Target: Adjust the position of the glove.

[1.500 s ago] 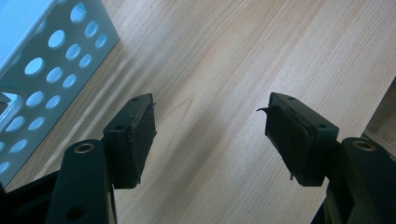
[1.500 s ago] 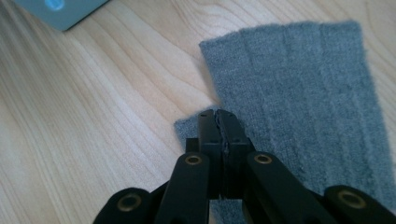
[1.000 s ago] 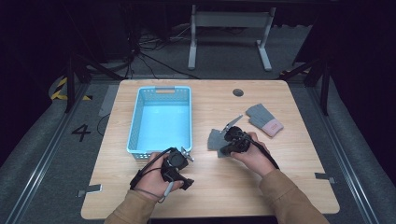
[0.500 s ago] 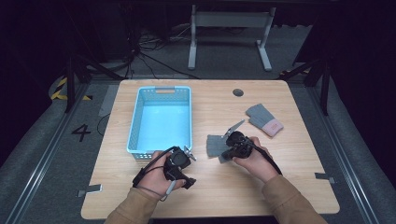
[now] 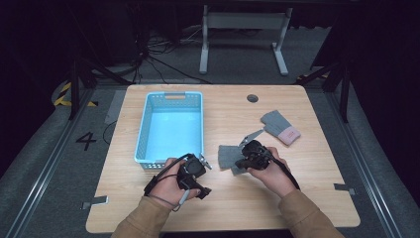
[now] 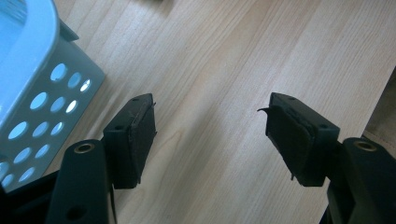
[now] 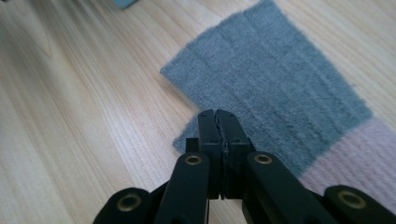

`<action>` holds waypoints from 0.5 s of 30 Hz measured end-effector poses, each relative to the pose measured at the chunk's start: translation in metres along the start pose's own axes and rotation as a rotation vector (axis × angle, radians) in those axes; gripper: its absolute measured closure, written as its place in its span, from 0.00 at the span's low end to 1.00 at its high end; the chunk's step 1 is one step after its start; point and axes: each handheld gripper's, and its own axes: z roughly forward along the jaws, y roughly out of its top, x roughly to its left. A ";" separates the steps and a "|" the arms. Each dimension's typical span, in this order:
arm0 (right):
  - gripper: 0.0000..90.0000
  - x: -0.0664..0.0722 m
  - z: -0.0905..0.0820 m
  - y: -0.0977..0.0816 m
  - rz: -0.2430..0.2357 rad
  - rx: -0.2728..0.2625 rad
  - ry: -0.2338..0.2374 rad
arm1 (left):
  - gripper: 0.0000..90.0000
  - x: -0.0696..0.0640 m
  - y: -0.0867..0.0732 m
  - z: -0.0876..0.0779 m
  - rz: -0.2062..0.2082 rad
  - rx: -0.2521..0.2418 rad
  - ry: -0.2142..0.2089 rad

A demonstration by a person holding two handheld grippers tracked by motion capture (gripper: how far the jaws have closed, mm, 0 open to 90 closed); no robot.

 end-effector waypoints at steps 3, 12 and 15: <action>1.00 -0.002 -0.009 -0.001 0.008 -0.025 -0.003 | 0.37 0.001 0.000 -0.001 -0.002 -0.005 0.002; 0.99 -0.007 -0.018 -0.007 0.026 -0.048 -0.008 | 0.37 0.002 0.001 -0.003 0.001 -0.014 -0.001; 0.99 -0.007 -0.022 -0.008 0.029 -0.064 -0.012 | 0.37 0.002 0.001 -0.003 0.002 -0.015 0.001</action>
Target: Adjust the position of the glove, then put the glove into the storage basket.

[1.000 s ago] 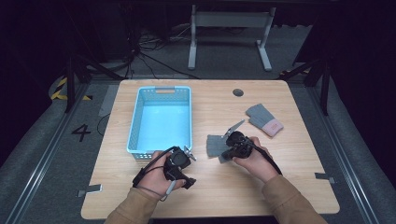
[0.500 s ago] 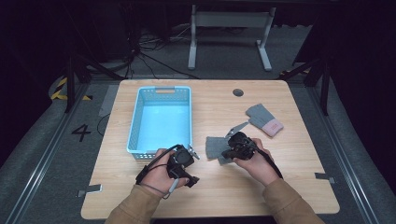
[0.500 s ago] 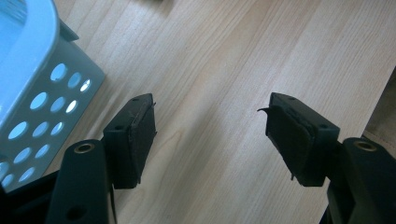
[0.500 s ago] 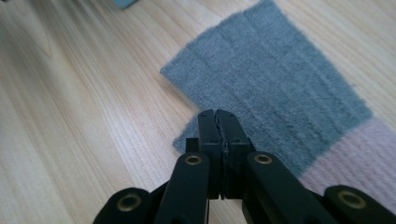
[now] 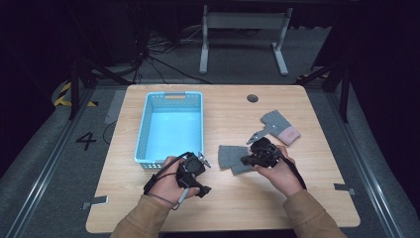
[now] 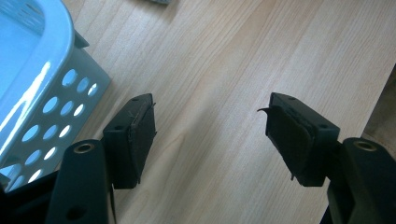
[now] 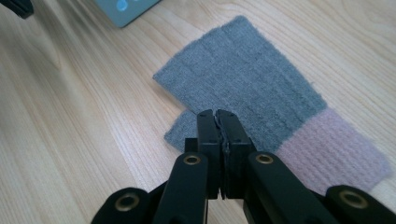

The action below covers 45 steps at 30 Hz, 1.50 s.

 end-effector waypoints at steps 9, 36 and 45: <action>0.96 -0.002 -0.013 -0.001 0.004 -0.051 -0.006 | 0.37 0.001 0.001 -0.001 -0.001 -0.004 -0.001; 0.69 -0.082 -0.045 0.012 0.145 -0.108 -0.163 | 0.38 0.005 -0.008 -0.005 -0.037 -0.014 0.007; 0.63 -0.118 -0.042 0.006 0.190 -0.102 -0.213 | 0.38 0.006 -0.011 -0.006 -0.046 -0.017 0.013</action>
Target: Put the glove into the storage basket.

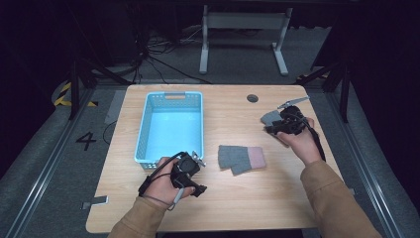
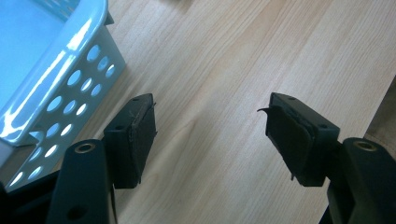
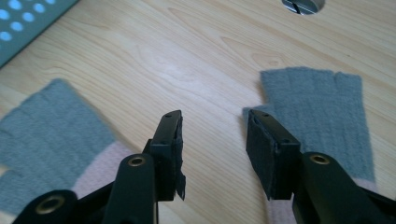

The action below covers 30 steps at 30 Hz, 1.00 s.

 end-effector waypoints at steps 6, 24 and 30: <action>0.60 -0.018 0.008 -0.002 0.025 0.004 -0.028 | 0.38 0.001 -0.002 -0.001 -0.007 -0.002 0.002; 0.58 -0.056 0.034 -0.014 0.103 0.054 -0.080 | 0.37 0.002 -0.004 -0.001 -0.014 0.004 0.007; 0.56 -0.062 0.043 -0.017 0.098 0.074 -0.106 | 0.37 0.002 -0.005 -0.001 -0.013 0.004 0.006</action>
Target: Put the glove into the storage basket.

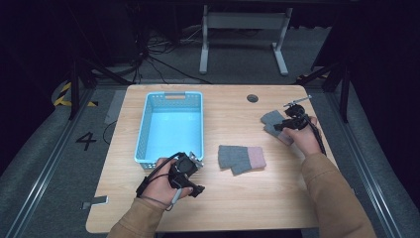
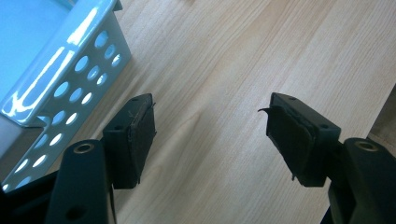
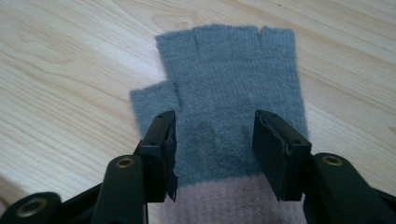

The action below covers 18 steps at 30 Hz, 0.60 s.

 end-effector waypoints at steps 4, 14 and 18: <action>0.54 -0.004 0.007 -0.003 0.005 0.028 -0.010 | 0.37 0.000 0.000 0.000 0.002 -0.002 -0.001; 0.69 -0.003 0.010 -0.004 -0.006 0.040 -0.015 | 0.37 -0.001 0.000 0.001 0.002 0.001 -0.001; 0.82 0.002 0.009 -0.003 -0.042 0.056 -0.036 | 0.38 -0.001 0.000 0.001 0.002 0.003 -0.003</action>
